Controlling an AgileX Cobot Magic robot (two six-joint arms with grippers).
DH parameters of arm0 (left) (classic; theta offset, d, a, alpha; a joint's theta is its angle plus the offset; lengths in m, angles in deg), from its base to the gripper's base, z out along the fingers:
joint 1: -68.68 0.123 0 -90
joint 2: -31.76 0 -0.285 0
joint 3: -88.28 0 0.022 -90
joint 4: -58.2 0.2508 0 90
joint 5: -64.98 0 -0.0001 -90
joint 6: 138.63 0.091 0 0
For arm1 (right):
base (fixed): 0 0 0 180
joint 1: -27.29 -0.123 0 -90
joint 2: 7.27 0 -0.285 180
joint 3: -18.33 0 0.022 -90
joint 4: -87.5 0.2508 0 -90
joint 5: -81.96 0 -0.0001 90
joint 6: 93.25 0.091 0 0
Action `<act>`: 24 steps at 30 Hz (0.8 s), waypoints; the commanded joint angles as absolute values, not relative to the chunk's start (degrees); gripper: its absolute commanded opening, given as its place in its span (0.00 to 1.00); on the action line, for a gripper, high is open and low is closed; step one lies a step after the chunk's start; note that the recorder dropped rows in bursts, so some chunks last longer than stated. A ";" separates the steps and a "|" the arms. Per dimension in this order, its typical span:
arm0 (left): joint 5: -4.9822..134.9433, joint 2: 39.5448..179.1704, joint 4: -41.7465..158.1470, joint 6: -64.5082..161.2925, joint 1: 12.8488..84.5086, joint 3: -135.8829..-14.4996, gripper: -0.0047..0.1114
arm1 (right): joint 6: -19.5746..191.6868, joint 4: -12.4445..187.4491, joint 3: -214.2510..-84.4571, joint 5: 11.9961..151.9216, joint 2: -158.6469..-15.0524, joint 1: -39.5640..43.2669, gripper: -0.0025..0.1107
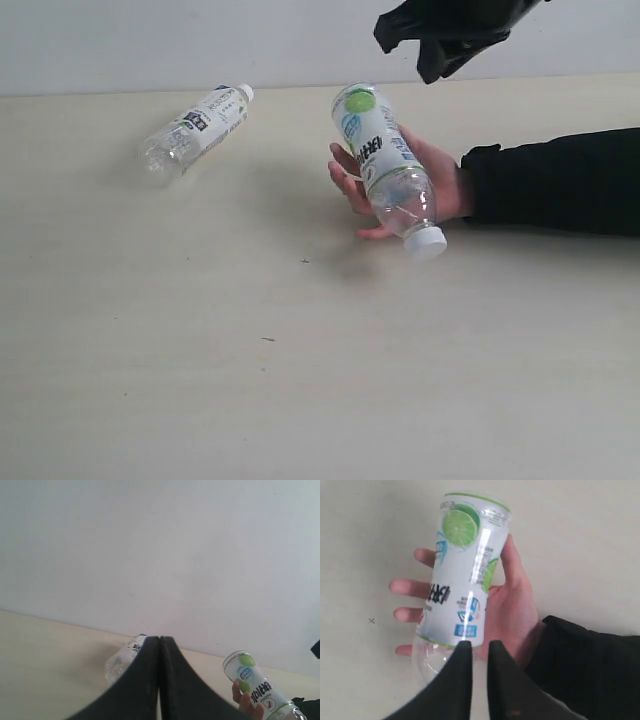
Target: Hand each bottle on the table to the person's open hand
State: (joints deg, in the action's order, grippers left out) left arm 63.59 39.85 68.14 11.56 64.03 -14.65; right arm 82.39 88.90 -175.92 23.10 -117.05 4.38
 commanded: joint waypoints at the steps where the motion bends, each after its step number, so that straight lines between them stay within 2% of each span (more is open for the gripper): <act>1: 63.02 39.54 67.99 11.36 64.11 -14.50 0.04 | 80.75 88.62 -164.55 29.42 -105.41 4.61 0.02; 11: 63.02 39.54 67.99 11.36 64.11 -14.50 0.04 | 80.42 88.62 -134.55 43.34 -67.67 4.61 0.02; 17: 63.02 39.54 67.99 11.36 64.11 -14.50 0.04 | 80.30 85.48 -120.75 47.85 -44.14 4.61 0.02; 24: 63.02 39.54 67.99 11.36 64.11 -14.50 0.04 | 83.55 77.18 -106.82 57.93 -29.45 4.61 0.02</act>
